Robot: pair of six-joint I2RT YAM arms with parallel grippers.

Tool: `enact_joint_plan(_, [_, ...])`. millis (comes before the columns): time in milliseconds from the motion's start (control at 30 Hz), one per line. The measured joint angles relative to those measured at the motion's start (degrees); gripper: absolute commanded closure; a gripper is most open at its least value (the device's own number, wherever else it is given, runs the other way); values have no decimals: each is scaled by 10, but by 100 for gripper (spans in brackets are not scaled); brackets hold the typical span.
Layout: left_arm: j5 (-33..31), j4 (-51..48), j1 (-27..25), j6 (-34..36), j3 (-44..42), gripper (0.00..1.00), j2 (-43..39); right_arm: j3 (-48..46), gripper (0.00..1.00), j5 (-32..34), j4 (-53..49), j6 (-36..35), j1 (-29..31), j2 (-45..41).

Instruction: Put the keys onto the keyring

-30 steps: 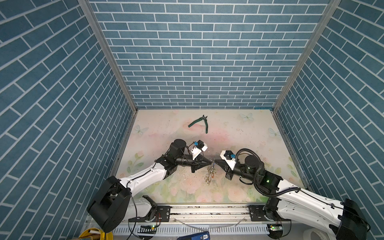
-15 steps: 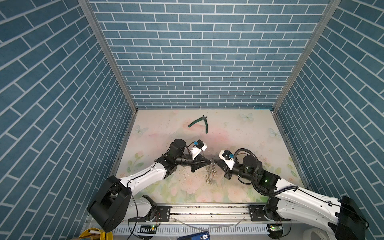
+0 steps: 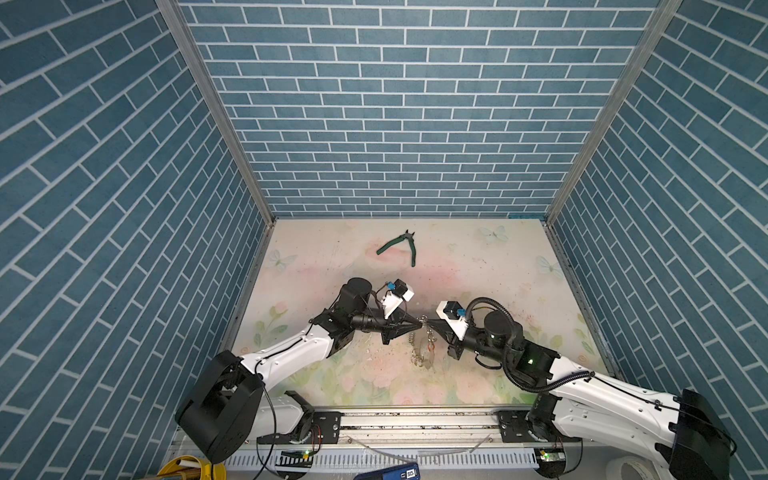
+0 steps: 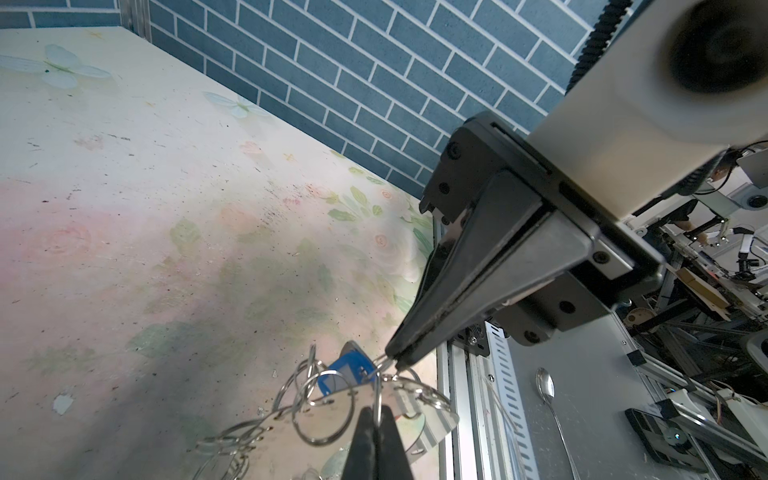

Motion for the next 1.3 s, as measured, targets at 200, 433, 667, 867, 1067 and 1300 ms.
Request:
enact_joint_plan(200, [-8,19,-1,32,-15,100,-15,0,100,-5,-18,0,2,-19])
enact_joint_plan(433, [-5,85,-8,77,-64,100,-42,2,100,-52,-88,-11,4,-31])
enact_joint_plan(667, [5,112,-12,95,-73,100,-42,4,100,-49,-113,-15,5,-43])
enact_joint_plan(867, [5,112,-19,120,-74,100,-42,17,100,-34,-119,-17,5,-57])
enact_joint_plan(1067, [2,105,-32,160,-80,100,-43,33,100,-40,-133,-19,5,-74])
enact_joint_plan(1300, [2,96,-47,191,-80,100,-46,44,100,-67,-153,-19,5,-68])
